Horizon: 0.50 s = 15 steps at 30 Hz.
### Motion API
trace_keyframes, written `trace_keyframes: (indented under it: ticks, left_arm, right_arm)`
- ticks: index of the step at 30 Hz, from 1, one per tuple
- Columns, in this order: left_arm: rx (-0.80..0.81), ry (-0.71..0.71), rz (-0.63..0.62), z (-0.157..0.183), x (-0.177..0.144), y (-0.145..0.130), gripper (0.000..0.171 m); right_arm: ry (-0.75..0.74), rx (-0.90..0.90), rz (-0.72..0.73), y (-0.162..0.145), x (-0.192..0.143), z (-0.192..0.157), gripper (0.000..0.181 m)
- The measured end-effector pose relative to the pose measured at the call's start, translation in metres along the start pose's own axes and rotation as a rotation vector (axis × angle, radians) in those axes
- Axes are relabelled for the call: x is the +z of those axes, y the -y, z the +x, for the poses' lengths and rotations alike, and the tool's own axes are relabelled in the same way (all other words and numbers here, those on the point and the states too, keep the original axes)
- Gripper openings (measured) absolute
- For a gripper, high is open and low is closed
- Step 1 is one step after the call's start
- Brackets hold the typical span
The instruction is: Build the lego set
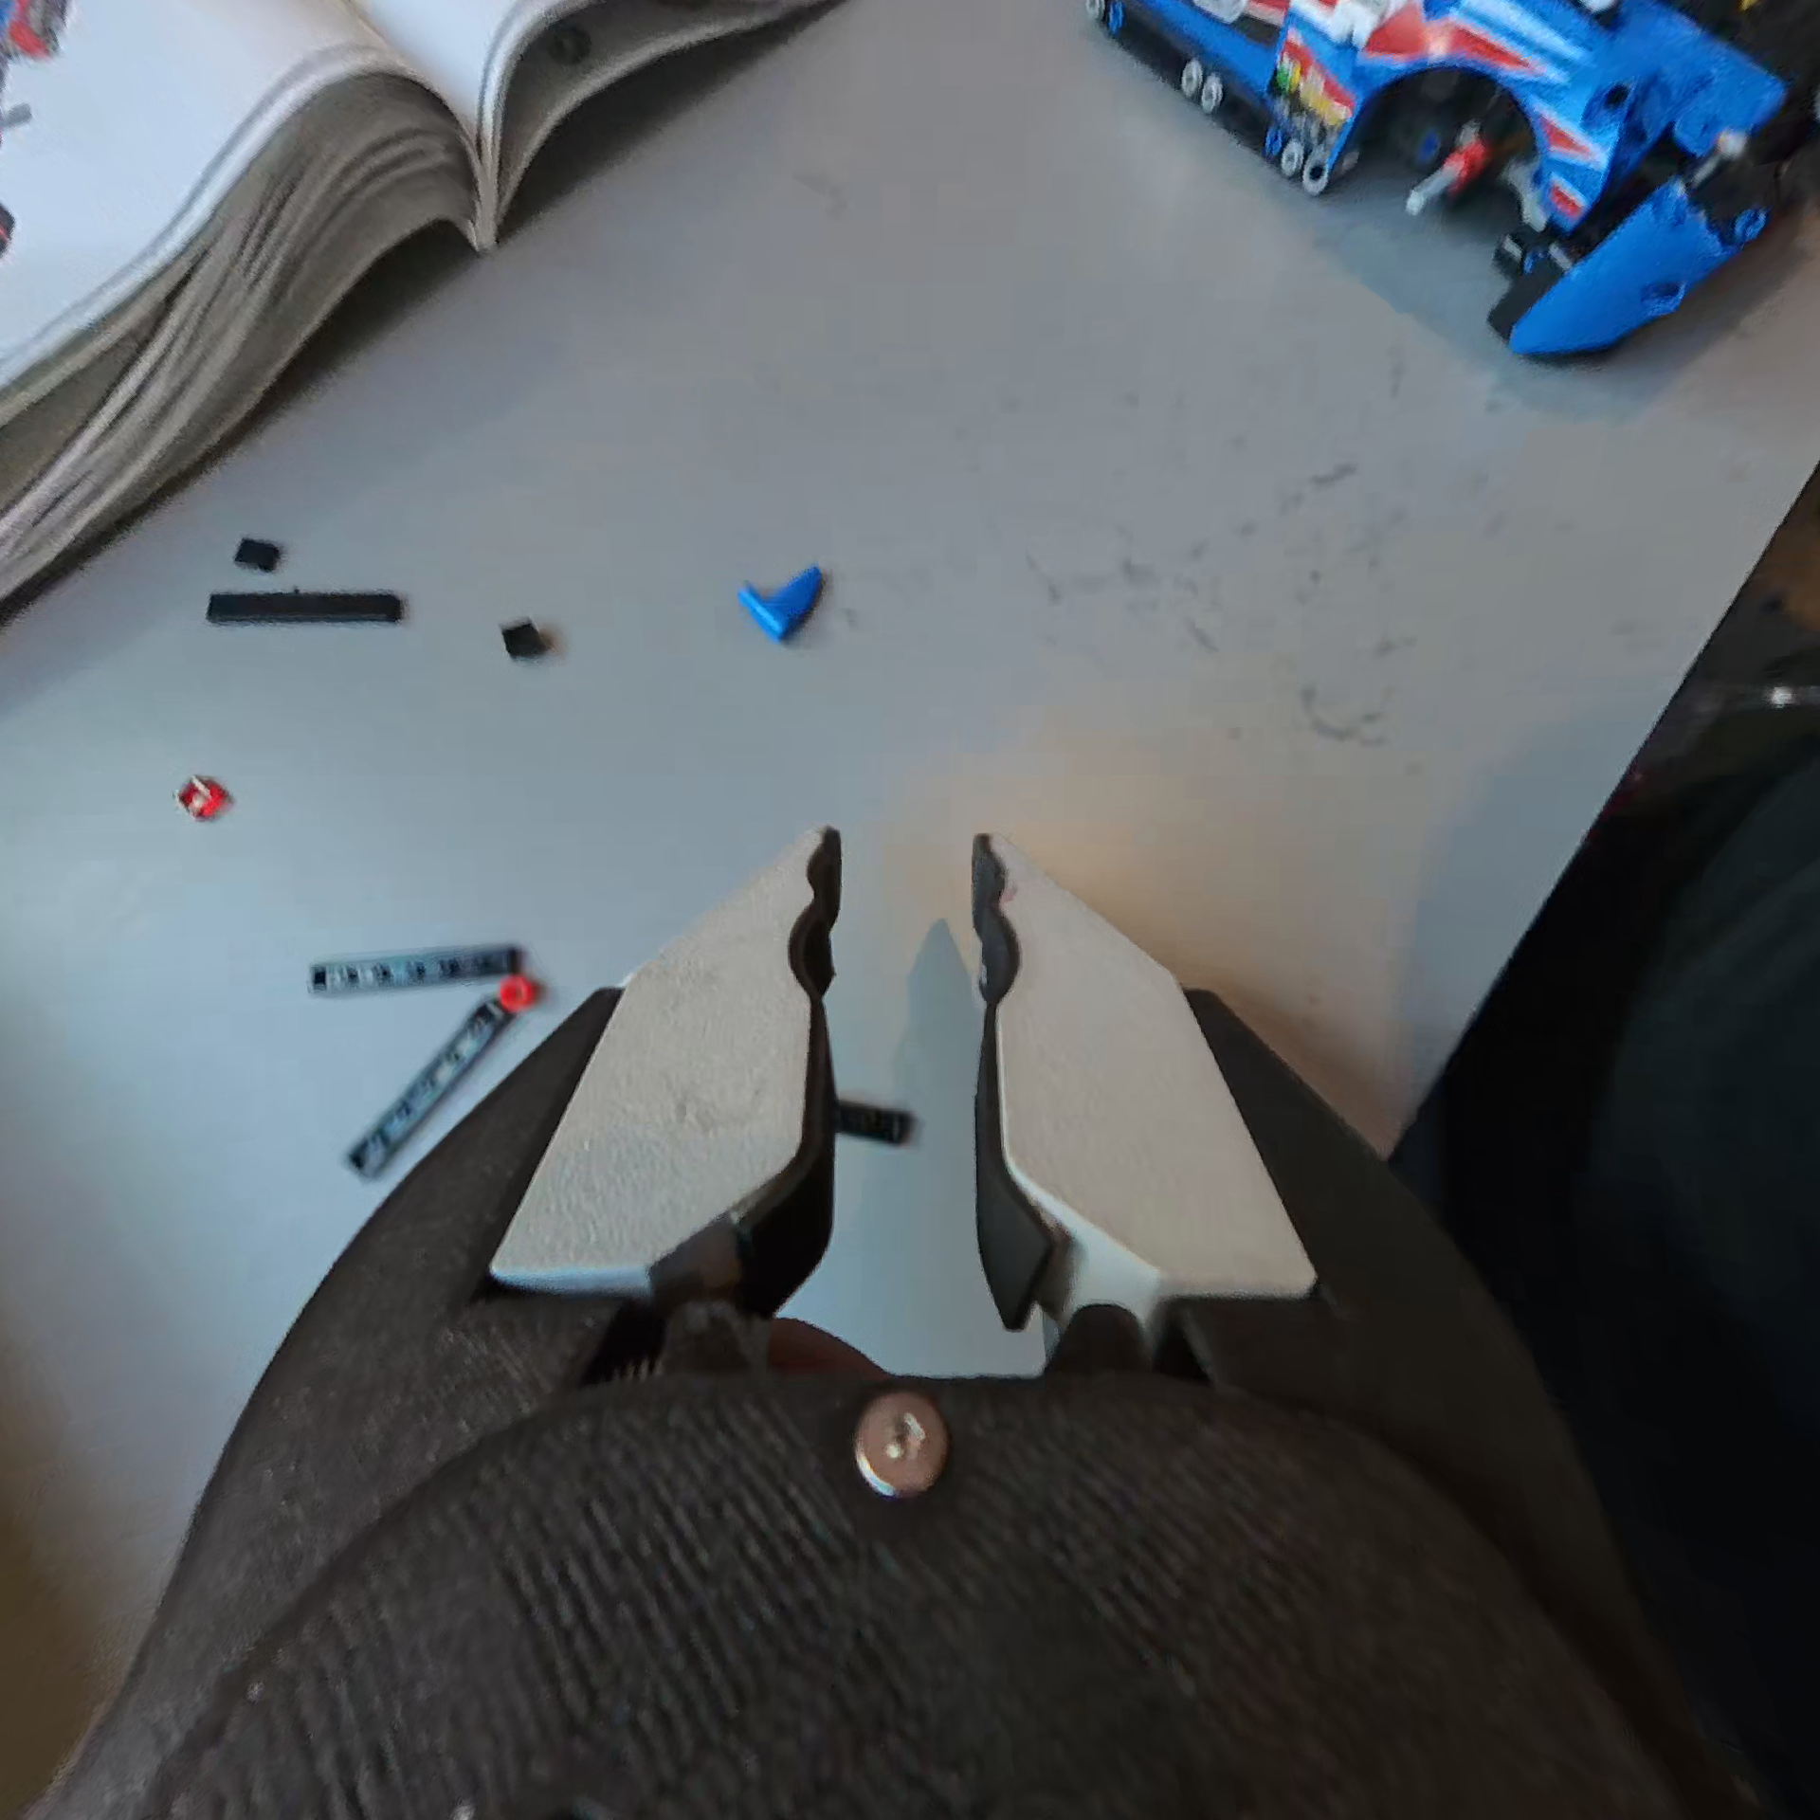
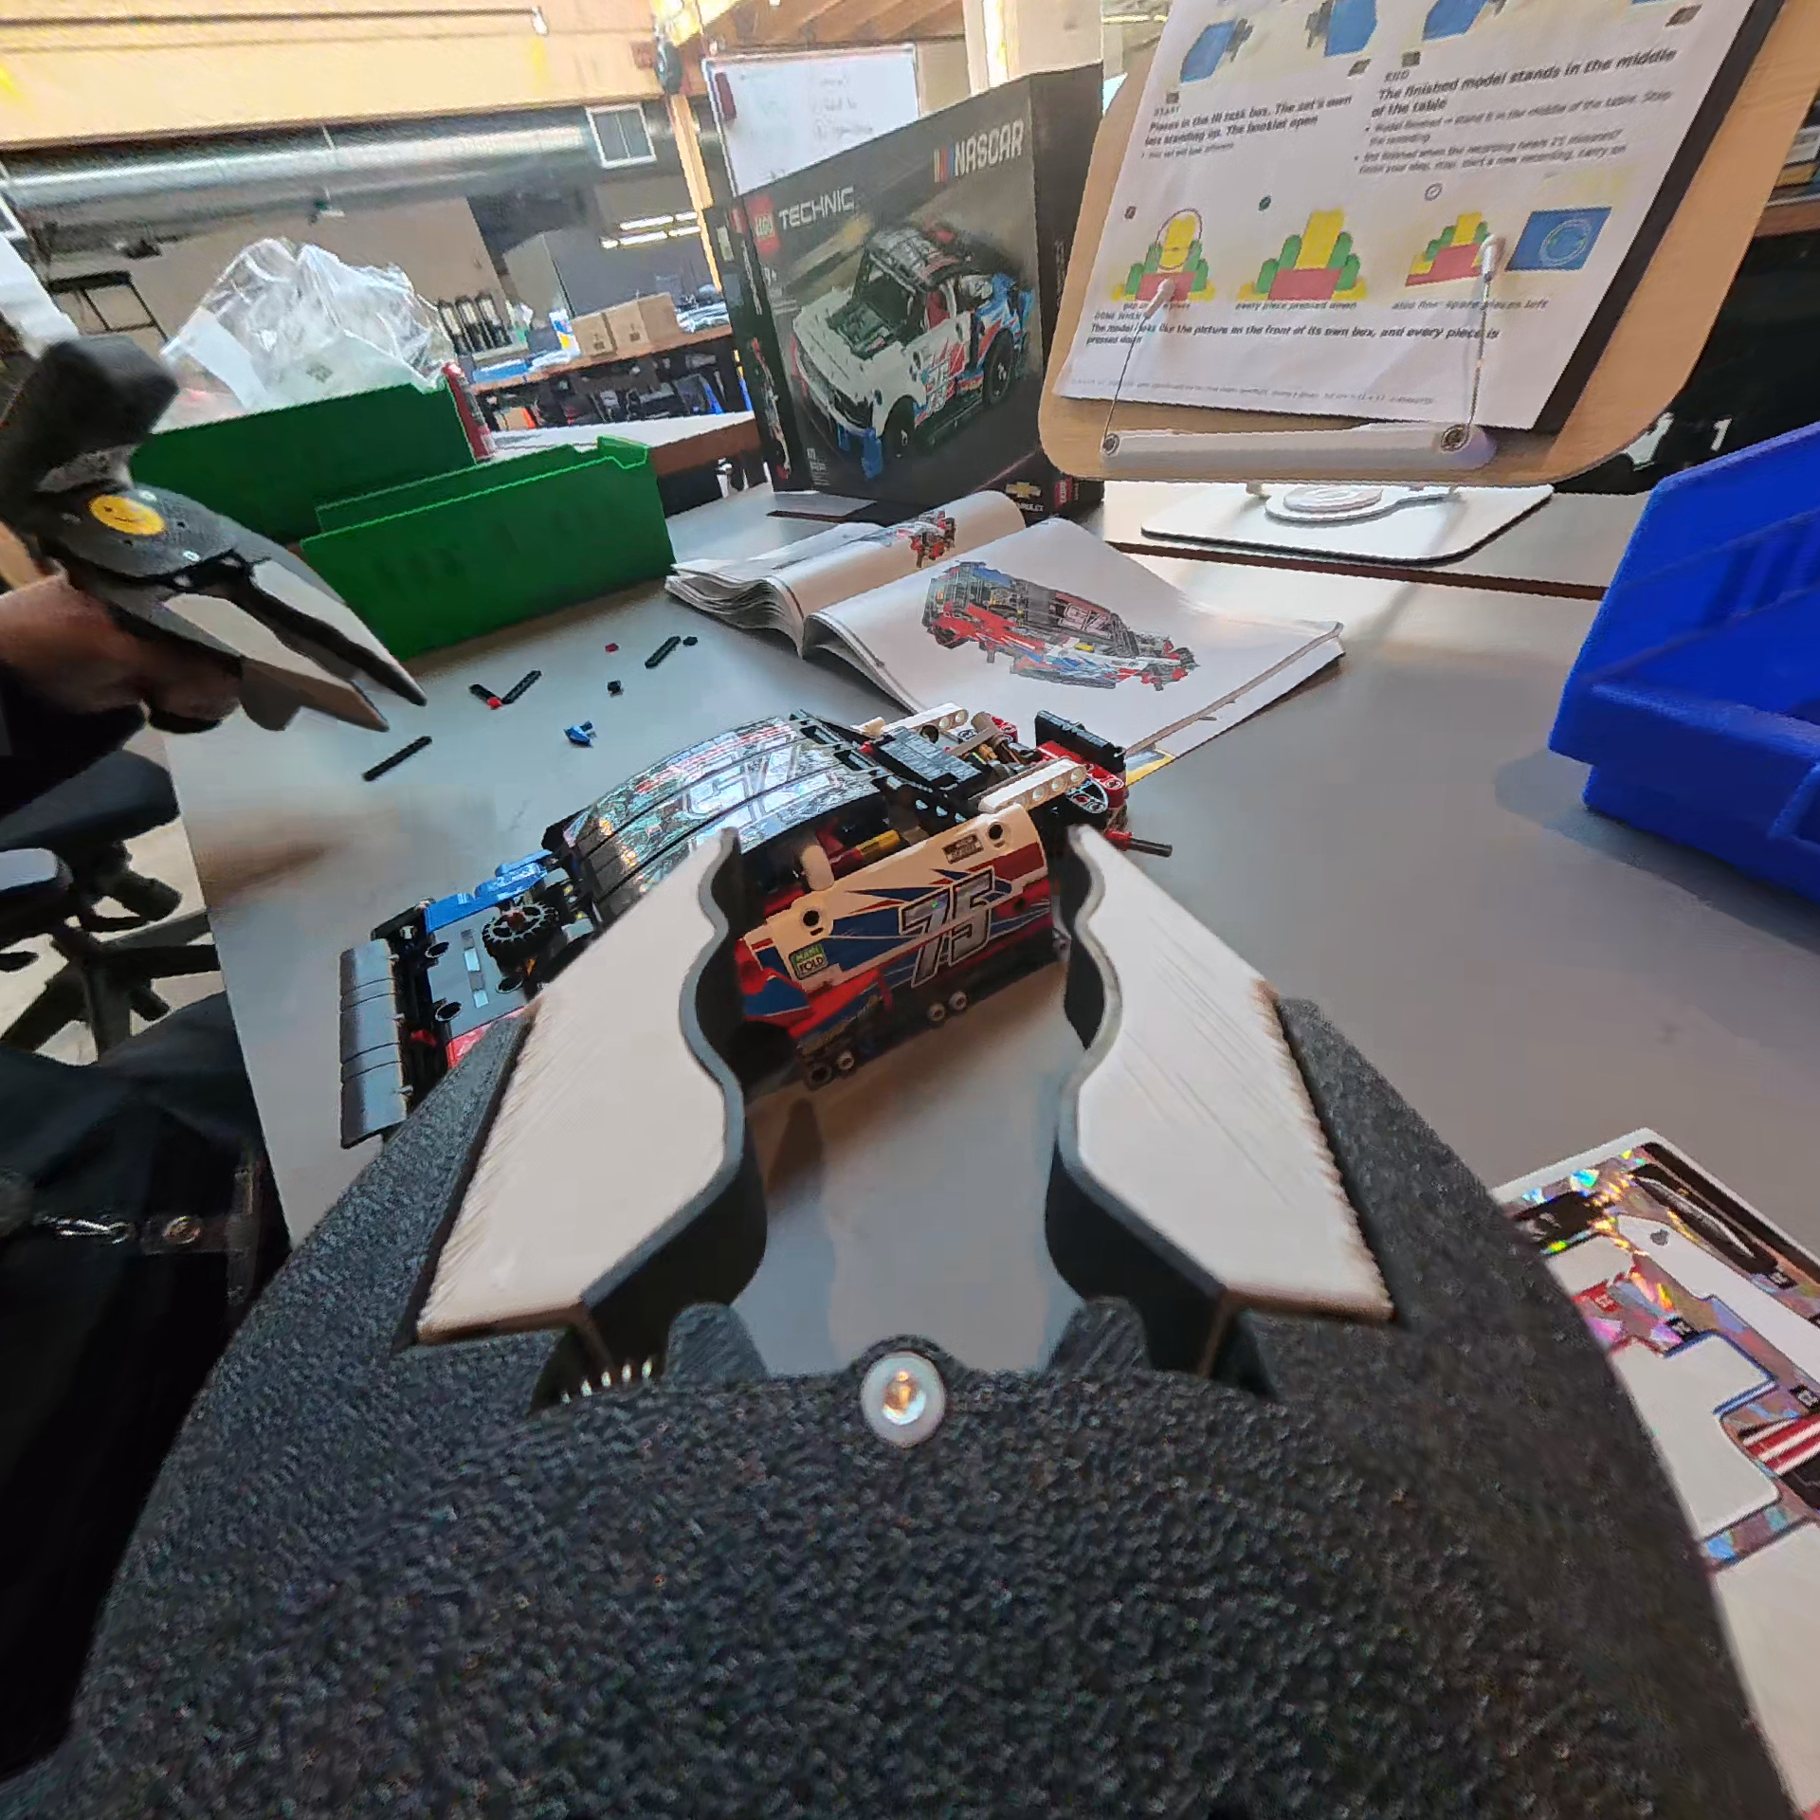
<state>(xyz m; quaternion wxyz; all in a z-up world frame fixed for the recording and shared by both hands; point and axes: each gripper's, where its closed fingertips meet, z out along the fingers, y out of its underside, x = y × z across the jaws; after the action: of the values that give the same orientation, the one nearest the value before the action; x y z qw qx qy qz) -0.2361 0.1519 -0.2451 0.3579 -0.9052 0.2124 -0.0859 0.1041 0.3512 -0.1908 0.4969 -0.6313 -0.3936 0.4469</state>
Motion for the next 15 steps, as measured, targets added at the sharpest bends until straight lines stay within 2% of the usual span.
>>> trace_keyframes:
  ticks: [3, 7, 10, 13, 15]
  left_arm:
    - [0.034, -0.006, -0.011, -0.014, 0.026, 0.019, 0.021]
    - [0.042, -0.028, -0.063, -0.033, 0.059, 0.021, 0.021]
    - [0.078, -0.039, -0.079, -0.040, 0.064, 0.022, 0.024]
    - [0.126, -0.107, -0.075, -0.035, 0.067, 0.028, 0.028]
    - [0.146, -0.125, -0.094, -0.033, 0.070, 0.030, 0.032]
  right_arm:
    - [-0.033, -0.031, -0.005, -0.001, 0.001, 0.001, 0.064]
    - [-0.087, -0.054, 0.002, 0.001, 0.001, -0.001, 0.065]
    - [0.002, -0.034, -0.030, 0.007, 0.005, -0.043, 0.066]
    - [-0.001, -0.113, -0.236, -0.004, 0.019, -0.080, 0.063]
    - [0.043, -0.159, -0.304, -0.009, 0.036, -0.112, 0.047]
